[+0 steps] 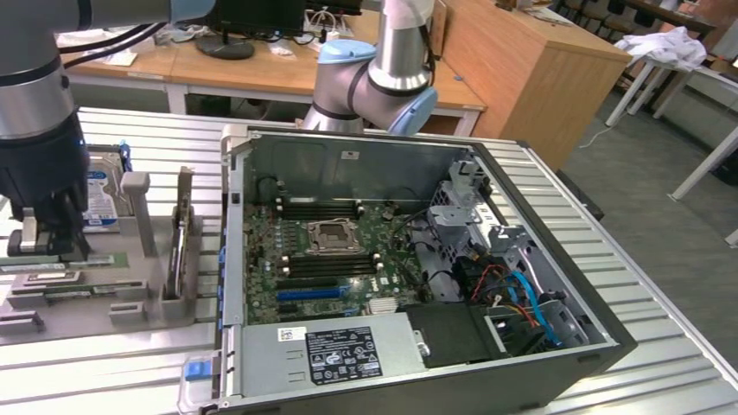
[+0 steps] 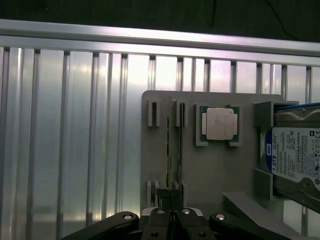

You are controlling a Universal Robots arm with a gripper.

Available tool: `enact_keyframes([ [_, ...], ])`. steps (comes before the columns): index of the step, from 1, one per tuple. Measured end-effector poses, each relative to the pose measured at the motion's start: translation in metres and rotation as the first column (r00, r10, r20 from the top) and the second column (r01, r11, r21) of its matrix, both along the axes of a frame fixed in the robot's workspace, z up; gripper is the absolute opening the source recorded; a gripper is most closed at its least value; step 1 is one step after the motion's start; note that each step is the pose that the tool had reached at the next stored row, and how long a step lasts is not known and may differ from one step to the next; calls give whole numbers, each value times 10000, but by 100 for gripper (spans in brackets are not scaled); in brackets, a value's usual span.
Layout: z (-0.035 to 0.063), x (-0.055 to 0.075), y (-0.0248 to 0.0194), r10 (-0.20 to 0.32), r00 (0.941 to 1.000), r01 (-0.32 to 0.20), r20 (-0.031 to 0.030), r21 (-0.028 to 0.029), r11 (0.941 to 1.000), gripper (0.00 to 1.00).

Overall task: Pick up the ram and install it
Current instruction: 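Pick up the ram and move it above insertion slot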

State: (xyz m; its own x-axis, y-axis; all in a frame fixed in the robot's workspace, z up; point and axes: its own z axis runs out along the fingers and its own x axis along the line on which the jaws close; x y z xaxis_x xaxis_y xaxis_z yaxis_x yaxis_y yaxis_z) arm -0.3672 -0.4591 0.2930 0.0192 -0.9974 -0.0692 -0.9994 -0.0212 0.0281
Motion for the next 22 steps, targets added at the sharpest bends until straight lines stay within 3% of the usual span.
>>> enact_keyframes([
  [22,165,8,0,0,10000,0,0,123,9999,11],
])
